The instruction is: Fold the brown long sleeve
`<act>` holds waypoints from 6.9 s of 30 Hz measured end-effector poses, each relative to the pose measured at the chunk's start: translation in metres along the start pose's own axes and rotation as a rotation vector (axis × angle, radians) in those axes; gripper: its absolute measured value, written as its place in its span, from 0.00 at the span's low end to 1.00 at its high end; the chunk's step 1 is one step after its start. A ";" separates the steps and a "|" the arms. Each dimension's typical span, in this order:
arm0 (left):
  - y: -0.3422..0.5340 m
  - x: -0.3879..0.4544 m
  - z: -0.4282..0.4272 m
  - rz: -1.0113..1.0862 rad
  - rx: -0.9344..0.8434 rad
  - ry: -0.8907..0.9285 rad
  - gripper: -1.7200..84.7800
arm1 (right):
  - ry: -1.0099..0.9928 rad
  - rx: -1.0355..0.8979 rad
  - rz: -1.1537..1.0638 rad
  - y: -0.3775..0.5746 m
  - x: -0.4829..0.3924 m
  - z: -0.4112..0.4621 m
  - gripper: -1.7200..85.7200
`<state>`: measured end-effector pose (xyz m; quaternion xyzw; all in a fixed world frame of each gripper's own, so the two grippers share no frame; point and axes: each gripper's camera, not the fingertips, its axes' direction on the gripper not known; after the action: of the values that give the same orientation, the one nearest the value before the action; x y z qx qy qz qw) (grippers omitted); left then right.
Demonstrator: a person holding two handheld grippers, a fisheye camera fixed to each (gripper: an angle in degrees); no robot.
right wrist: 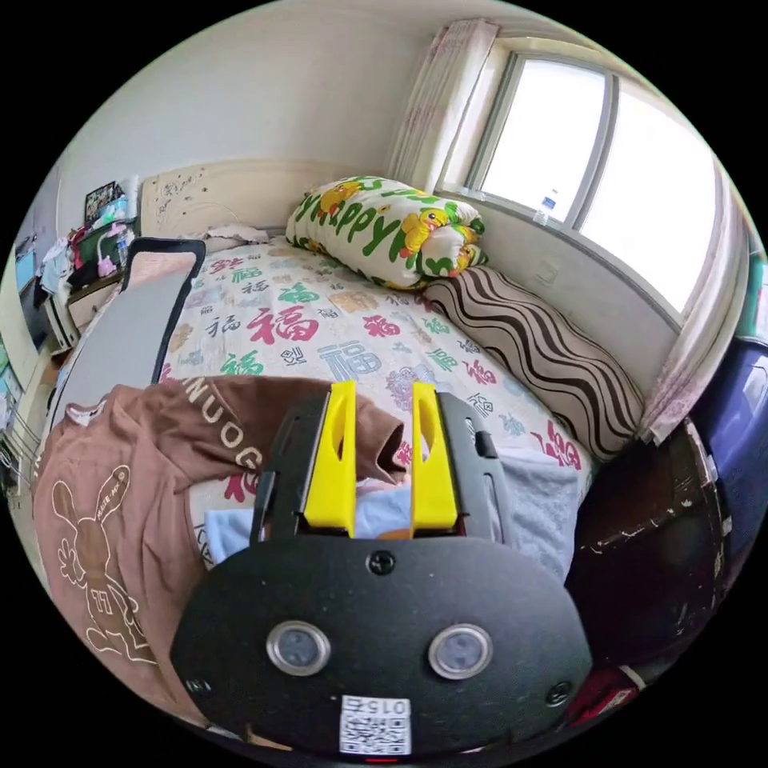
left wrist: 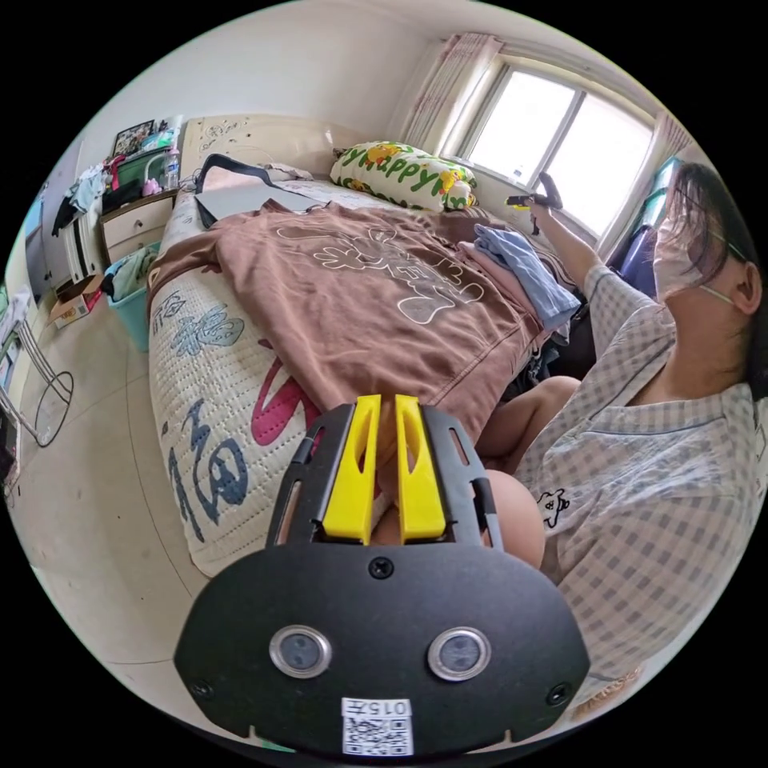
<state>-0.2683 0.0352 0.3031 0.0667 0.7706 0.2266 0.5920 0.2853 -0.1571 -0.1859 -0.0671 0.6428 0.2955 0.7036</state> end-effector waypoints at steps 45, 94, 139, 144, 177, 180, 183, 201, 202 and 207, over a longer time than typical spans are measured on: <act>0.101 0.103 0.012 0.011 0.203 -0.166 0.04 | -0.342 0.051 -0.630 0.402 -0.021 -0.116 0.01; -0.022 -0.068 0.014 -0.198 0.158 0.012 0.02 | -0.378 -0.225 -0.560 0.261 -0.103 0.006 0.04; -0.210 -0.418 0.056 -0.995 0.476 0.092 0.04 | -0.415 -0.065 -0.616 0.265 -0.257 0.032 0.03; -0.198 -0.413 0.043 -0.862 0.437 0.247 0.11 | -0.485 0.010 -0.681 0.288 -0.250 -0.019 0.05; -0.146 -0.471 0.030 -0.958 0.490 0.133 0.04 | -1.342 -0.066 -1.387 0.390 -0.483 -0.168 0.11; -0.123 -0.475 0.034 -0.917 0.467 0.237 0.09 | -1.367 -0.129 -1.374 0.384 -0.475 -0.160 0.10; -0.089 -0.463 0.024 -0.862 0.495 0.338 0.11 | -1.438 -0.176 -1.352 0.365 -0.443 -0.158 0.10; 0.102 -0.118 -0.036 -0.285 0.302 0.297 0.15 | -0.679 -0.172 -0.152 0.392 -0.036 0.008 0.15; 0.101 -0.105 -0.029 -0.280 0.255 0.251 0.15 | -0.741 -0.180 -0.145 0.395 -0.035 0.014 0.14; 0.099 -0.088 -0.005 -0.301 0.197 0.184 0.13 | -0.819 -0.114 -0.161 0.401 -0.016 0.007 0.08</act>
<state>-0.2639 0.0894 0.4245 -0.0127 0.8411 0.0643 0.5368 0.0903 0.1682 -0.0549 -0.0328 0.2855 0.2770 0.9169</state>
